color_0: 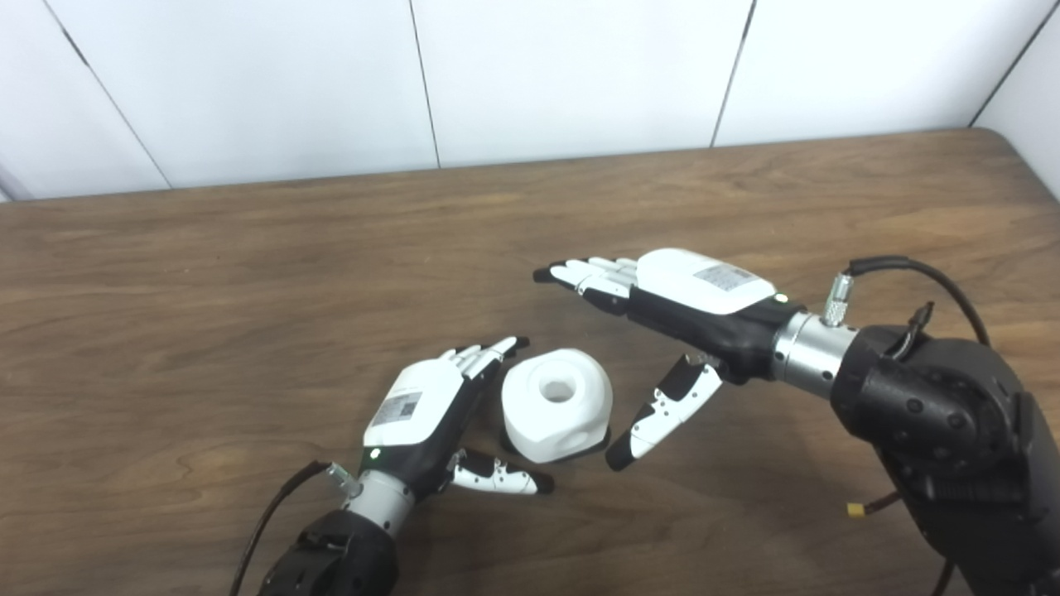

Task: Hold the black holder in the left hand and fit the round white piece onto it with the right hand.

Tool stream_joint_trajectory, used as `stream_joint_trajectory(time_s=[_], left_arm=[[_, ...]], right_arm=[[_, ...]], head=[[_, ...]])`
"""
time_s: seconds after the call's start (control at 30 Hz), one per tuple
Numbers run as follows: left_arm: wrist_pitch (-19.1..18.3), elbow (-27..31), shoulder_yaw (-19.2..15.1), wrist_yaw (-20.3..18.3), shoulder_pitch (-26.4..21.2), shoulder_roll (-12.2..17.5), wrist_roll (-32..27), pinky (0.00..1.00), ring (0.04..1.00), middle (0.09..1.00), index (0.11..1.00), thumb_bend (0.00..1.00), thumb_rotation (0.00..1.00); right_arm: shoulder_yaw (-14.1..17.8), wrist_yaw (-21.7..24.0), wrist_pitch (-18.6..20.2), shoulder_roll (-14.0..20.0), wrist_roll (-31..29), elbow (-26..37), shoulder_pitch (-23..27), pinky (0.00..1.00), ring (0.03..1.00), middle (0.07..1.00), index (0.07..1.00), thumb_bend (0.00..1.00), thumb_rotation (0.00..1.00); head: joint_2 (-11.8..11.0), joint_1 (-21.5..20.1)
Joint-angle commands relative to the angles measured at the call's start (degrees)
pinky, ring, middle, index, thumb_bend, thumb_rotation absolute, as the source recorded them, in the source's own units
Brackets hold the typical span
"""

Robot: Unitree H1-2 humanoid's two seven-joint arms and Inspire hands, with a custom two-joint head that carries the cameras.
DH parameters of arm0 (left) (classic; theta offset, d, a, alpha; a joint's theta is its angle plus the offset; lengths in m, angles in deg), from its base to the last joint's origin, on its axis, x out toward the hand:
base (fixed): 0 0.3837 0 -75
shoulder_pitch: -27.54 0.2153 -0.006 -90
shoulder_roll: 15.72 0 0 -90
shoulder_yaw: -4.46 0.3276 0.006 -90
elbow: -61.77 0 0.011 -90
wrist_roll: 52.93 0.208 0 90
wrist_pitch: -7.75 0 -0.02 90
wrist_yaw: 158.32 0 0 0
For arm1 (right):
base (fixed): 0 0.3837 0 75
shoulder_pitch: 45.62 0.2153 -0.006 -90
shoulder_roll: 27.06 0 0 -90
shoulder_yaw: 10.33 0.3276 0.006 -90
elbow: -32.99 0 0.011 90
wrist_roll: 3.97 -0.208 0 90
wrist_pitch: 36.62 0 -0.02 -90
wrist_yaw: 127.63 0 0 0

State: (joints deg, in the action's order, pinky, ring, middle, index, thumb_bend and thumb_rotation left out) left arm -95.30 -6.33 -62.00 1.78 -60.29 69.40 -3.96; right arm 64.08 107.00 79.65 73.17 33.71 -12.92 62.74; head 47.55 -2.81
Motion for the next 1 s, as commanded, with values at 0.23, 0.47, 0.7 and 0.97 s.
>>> stream_joint_trajectory(time_s=[0.23,0.47,0.7,0.97], left_arm=[[-4.51,-1.02,0.04,-5.51,1.53,0.94,-0.52,0.92,0.94,0.932,0.988,1.0,0.28],[-8.74,2.87,-1.14,-10.86,-0.19,2.05,-0.94,0.92,0.954,0.95,0.988,1.0,0.29],[-13.6,9.55,-4.97,-18.6,-1.9,4.95,-2.22,0.89,0.979,0.977,0.997,1.0,0.27],[-13.59,14.56,-9.76,-22.91,-3.21,9.98,-8.82,0.98,1.0,1.0,1.0,1.0,0.31]], right_arm=[[0.36,-2.74,-1.09,0.34,-0.21,-0.4,0.65,1.0,1.0,1.0,0.996,1.0,0.48],[0.61,-2.55,-0.92,0.94,-0.5,-0.73,0.89,1.0,1.0,1.0,0.997,1.0,0.47],[2.52,-1.16,0.49,2.07,-1.91,-0.98,0.65,1.0,1.0,1.0,0.997,1.0,0.48],[5.87,2.83,0.65,1.79,-2.4,-1.97,0.19,1.0,1.0,1.0,1.0,1.0,0.48]], head=[[-0.06,0.27],[-0.08,0.3],[-0.44,1.17],[-0.93,1.65]])
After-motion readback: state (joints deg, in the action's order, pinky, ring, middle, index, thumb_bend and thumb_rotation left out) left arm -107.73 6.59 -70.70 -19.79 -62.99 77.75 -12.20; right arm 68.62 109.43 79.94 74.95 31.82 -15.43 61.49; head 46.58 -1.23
